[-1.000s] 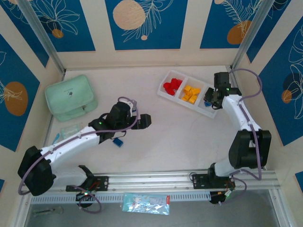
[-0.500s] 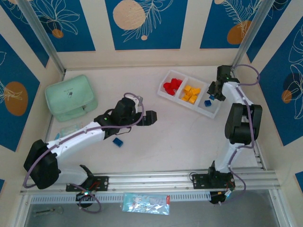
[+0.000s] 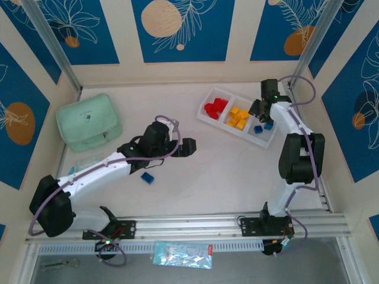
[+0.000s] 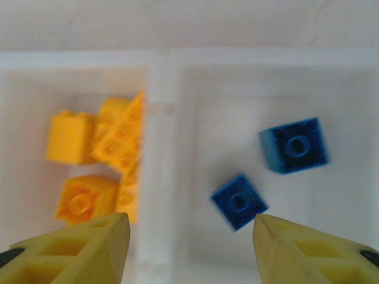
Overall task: Sort the legos into containers by color
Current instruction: Pick up the lego from the center of the table.
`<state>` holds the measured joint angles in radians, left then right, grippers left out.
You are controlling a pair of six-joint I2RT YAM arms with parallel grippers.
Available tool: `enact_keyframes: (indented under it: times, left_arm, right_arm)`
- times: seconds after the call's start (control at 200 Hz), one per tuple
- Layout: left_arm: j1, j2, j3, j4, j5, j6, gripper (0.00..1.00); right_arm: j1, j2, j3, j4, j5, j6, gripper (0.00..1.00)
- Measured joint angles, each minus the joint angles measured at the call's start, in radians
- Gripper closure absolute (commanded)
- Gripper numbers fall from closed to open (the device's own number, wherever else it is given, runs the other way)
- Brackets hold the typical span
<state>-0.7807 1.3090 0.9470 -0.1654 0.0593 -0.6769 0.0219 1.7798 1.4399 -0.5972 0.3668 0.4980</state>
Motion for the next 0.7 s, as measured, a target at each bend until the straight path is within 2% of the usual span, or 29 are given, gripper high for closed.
enact_keyframes:
  times: [0.295, 0.7]
  left_arm:
    - [0.002, -0.118, -0.074, -0.024, -0.045, 0.003, 0.01]
    - [0.046, -0.345, -0.207, -0.162, -0.151, -0.008, 0.01]
  right_arm:
    - [0.186, -0.127, -0.101, -0.008, -0.043, -0.022, 0.37]
    - [0.556, -0.09, -0.102, -0.005, -0.11, -0.069, 0.3]
